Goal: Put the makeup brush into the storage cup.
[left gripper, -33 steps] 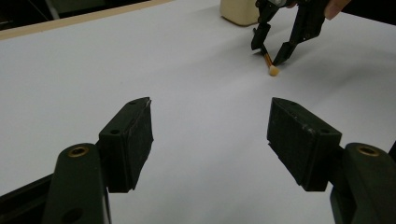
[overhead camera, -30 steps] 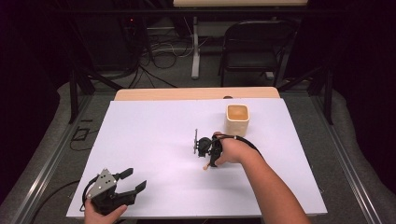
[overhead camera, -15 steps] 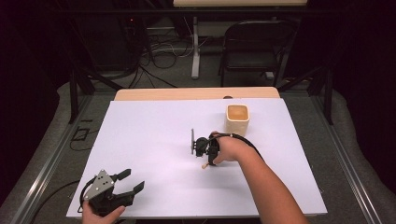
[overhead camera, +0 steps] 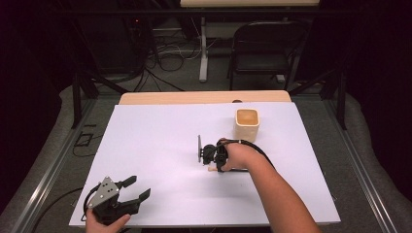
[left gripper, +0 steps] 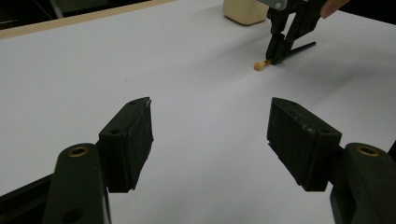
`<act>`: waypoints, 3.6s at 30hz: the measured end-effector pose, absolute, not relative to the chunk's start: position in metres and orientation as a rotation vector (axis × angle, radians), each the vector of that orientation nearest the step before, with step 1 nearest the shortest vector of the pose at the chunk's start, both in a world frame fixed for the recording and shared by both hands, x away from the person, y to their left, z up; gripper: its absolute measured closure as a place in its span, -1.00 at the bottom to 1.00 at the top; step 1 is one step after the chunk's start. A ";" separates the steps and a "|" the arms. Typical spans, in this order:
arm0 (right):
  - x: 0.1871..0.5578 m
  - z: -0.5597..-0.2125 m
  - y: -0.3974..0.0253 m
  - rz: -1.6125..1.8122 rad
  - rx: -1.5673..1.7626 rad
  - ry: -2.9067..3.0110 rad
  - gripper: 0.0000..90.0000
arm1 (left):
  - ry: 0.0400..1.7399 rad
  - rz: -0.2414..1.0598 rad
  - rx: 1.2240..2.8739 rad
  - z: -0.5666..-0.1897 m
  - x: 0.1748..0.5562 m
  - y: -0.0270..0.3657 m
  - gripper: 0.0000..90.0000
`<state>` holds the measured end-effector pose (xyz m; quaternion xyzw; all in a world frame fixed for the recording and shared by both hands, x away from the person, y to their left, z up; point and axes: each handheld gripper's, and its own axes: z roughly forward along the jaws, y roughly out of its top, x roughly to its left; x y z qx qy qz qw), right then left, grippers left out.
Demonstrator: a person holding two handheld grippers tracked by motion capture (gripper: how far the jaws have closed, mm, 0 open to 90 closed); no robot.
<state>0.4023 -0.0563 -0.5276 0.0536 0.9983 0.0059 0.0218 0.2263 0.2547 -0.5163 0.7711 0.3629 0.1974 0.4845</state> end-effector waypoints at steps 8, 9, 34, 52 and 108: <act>0.401 -0.527 -0.055 0.009 0.152 3.074 0.86 | 0.883 0.478 1.878 -0.516 0.226 0.255 -0.31; 0.401 -0.527 -0.055 0.007 0.154 3.069 0.86 | 0.886 0.481 1.874 -0.516 0.226 0.254 -0.31; 0.391 -0.493 -0.057 0.032 0.242 3.026 0.86 | 0.878 0.473 1.870 -0.516 0.229 0.251 -0.30; 0.387 -0.474 -0.057 0.086 0.260 3.016 0.86 | 0.875 0.471 1.876 -0.516 0.229 0.252 -0.30; 0.383 -0.431 -0.087 0.409 0.401 2.903 0.86 | 0.875 0.474 1.877 -0.516 0.229 0.251 -0.28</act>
